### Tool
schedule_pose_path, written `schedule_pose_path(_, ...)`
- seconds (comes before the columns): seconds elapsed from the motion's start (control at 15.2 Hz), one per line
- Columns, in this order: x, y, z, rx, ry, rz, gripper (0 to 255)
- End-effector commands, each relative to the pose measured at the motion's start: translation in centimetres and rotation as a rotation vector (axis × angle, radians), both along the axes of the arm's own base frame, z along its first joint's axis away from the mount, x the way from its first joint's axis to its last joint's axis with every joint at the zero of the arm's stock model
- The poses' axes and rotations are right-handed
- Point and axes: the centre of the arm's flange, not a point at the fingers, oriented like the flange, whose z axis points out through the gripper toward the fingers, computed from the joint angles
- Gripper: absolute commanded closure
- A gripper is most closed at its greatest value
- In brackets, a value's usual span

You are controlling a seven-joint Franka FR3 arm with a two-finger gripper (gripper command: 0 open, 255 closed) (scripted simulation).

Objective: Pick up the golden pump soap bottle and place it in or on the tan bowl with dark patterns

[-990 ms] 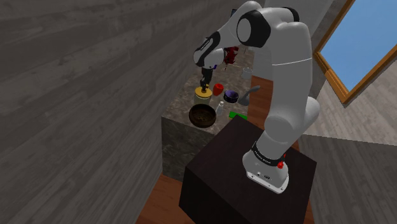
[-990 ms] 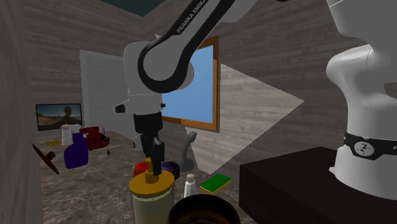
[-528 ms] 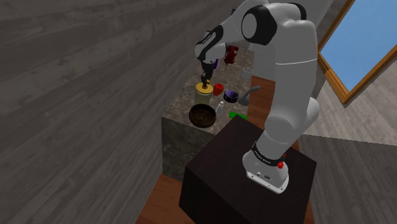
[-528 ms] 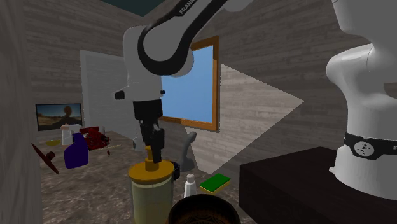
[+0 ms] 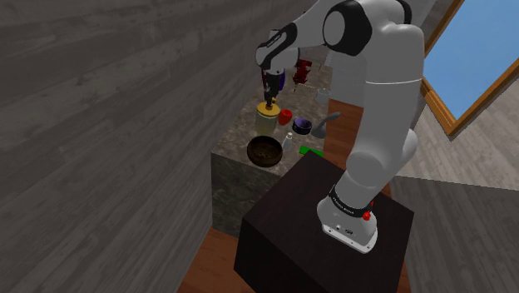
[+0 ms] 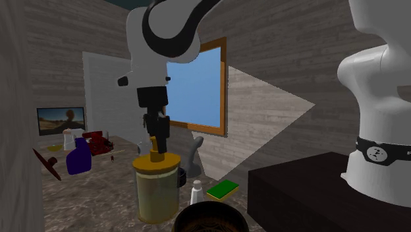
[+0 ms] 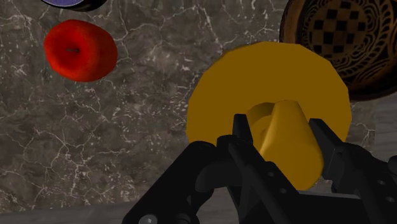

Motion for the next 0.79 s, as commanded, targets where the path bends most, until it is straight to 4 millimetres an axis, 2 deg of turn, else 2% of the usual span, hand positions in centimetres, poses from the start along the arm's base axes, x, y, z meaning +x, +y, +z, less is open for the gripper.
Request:
schedule_pose_path(0.0,0.0,-0.1,1.1,0.000,-0.001,0.000,255)
schedule_pose_path(0.73,0.0,-0.1,6.9,0.000,-0.001,0.000,255)
